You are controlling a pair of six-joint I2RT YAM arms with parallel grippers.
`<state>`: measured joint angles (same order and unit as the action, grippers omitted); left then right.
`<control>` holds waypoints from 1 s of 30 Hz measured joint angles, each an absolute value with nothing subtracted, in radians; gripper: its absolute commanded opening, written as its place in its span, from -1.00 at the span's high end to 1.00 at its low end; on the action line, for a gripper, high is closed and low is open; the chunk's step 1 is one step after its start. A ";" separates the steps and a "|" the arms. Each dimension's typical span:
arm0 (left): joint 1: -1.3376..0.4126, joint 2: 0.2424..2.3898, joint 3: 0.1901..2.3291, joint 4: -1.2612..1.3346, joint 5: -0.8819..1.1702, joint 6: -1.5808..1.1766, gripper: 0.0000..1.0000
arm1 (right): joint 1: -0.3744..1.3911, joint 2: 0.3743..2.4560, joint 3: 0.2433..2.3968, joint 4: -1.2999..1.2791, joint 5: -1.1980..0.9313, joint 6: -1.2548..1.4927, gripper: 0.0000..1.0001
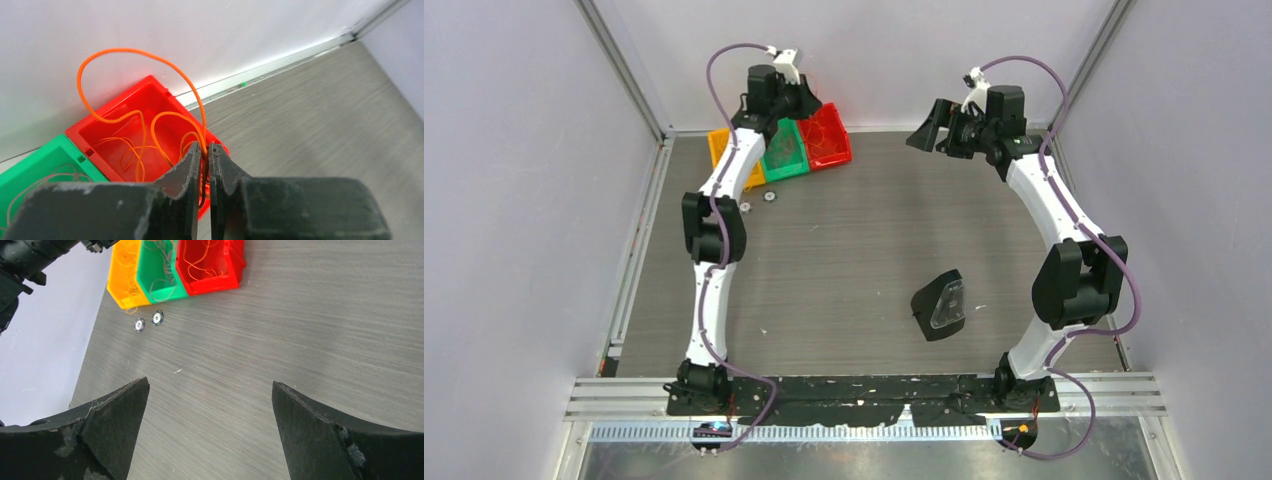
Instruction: Untangle the cables
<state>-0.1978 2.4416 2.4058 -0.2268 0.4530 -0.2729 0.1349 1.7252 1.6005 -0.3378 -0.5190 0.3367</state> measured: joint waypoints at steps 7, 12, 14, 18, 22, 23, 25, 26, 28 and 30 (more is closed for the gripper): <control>-0.222 2.590 2.449 -0.111 0.326 -0.220 -0.11 | 0.132 1.725 1.572 -0.367 -0.514 0.318 -0.99; -0.226 2.605 2.451 -0.078 0.296 -0.204 -0.42 | 0.133 1.725 1.572 -0.368 -0.515 0.316 -0.99; -0.224 2.595 2.443 -0.055 0.294 -0.205 -0.58 | 0.133 1.725 1.573 -0.368 -0.516 0.315 -0.99; -0.217 2.498 2.338 -0.050 0.297 -0.196 -0.99 | 0.133 1.725 1.572 -0.368 -0.516 0.308 -0.99; -0.213 2.362 2.300 -0.150 0.307 -0.149 -0.99 | 0.133 1.725 1.573 -0.374 -0.512 0.271 -0.92; -0.210 2.321 2.298 -0.182 0.311 -0.138 -0.99 | 0.133 1.725 1.572 -0.378 -0.509 0.258 -0.91; -0.205 2.239 2.277 -0.237 0.323 -0.120 -0.99 | 0.133 1.724 1.573 -0.391 -0.505 0.226 -0.91; -0.198 2.177 2.254 -0.276 0.337 -0.114 -0.99 | 0.133 1.722 1.573 -0.399 -0.499 0.206 -0.91; -0.186 2.084 2.234 -0.350 0.365 -0.104 -0.99 | 0.132 1.714 1.573 -0.421 -0.490 0.167 -0.91; -0.156 2.016 2.236 -0.426 0.398 -0.094 -0.99 | 0.130 1.702 1.577 -0.451 -0.479 0.126 -0.90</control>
<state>-0.1562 2.0163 2.2364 -0.4259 0.3985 -0.0944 0.1303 1.7020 1.5768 -0.4511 -0.4789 0.1261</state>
